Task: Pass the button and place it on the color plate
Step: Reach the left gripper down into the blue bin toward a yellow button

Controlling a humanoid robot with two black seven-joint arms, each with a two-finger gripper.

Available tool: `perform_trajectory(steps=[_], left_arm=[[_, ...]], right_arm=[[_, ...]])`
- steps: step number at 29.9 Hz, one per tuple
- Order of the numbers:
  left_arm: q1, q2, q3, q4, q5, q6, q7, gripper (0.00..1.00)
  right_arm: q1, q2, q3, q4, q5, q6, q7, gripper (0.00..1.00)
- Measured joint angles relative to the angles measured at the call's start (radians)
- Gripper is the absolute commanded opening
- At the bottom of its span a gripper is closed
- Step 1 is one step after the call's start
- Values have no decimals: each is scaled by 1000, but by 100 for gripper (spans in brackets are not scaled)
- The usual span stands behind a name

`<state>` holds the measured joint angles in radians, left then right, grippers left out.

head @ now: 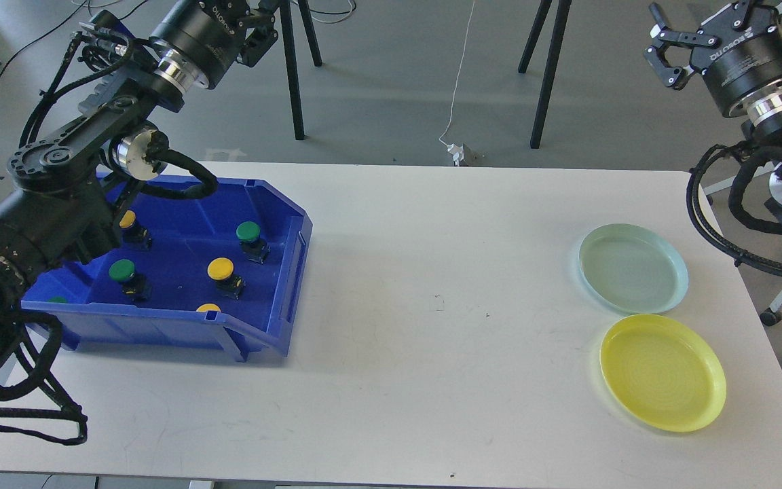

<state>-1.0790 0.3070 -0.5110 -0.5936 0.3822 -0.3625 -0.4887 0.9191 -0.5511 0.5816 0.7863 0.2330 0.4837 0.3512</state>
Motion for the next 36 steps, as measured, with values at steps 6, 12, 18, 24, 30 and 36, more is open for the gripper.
perform_trajectory(steps=[6,12,18,24,30,36], left_arm=[[14,23,-2,-3,-4,-114,0,100],[22,17,-85,25,-128,-125,0,100],[147,4,-239,-253,-170,-127,0,100],[134,94,-201,-497,131,-25,0,100],[-135,307,400,-630,312,251,0,100],[-408,398,851,-596,591,298,0,100]], right_arm=[[-30,6,15,4,-3,5,4,99],[-35,6,52,-4,-4,5,11,99],[-61,15,65,-6,-3,5,24,99],[-123,22,88,3,1,5,24,99],[-146,16,106,-2,0,5,25,99],[-167,8,114,-5,-1,5,27,99]])
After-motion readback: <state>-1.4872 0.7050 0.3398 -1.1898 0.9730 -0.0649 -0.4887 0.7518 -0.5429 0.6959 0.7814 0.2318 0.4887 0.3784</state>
